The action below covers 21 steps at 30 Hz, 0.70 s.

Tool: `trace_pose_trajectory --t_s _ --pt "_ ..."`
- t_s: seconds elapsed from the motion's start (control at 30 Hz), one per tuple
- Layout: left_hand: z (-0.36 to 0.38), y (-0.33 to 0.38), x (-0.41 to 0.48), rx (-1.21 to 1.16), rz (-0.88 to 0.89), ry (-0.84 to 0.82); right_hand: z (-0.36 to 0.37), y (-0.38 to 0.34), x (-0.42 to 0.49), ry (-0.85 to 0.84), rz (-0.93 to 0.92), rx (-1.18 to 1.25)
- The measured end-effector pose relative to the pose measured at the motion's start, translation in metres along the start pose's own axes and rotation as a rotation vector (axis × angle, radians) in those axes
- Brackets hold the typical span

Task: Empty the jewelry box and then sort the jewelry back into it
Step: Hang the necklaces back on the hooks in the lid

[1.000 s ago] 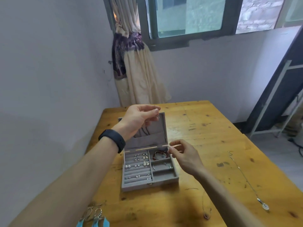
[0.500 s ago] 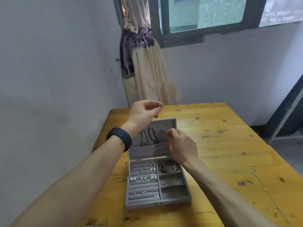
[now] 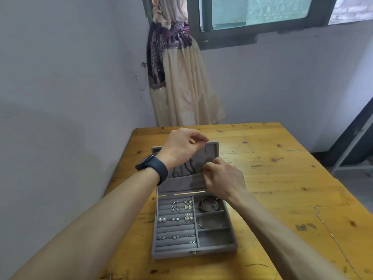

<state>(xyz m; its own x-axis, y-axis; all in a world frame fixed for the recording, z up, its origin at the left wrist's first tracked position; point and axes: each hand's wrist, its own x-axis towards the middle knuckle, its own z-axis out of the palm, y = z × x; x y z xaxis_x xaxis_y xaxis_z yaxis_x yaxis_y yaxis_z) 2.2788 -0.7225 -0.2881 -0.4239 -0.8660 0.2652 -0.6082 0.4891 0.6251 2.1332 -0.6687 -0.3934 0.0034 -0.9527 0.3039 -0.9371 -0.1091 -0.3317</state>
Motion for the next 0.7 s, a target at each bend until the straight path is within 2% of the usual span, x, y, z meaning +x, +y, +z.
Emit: trace_pose_trajectory --t_s 0.27,0.4,0.53,0.6,0.7 --pt "0.005 -0.01 0.003 0.07 0.02 0.041 0.001 0.005 -0.002 -0.074 -0.011 -0.031" --pt "0.009 -0.016 0.002 0.123 0.035 0.063 -0.001 0.009 -0.003 -0.072 0.009 0.056" --pt "0.012 -0.021 0.001 0.076 0.028 0.088 -0.005 0.011 0.002 0.204 0.095 0.376" --pt "0.013 -0.022 0.0 0.043 0.02 0.097 -0.009 0.009 0.008 0.316 0.124 0.459" --pt "0.016 -0.024 0.0 0.003 -0.007 0.096 -0.016 0.006 0.019 0.319 0.096 0.507"
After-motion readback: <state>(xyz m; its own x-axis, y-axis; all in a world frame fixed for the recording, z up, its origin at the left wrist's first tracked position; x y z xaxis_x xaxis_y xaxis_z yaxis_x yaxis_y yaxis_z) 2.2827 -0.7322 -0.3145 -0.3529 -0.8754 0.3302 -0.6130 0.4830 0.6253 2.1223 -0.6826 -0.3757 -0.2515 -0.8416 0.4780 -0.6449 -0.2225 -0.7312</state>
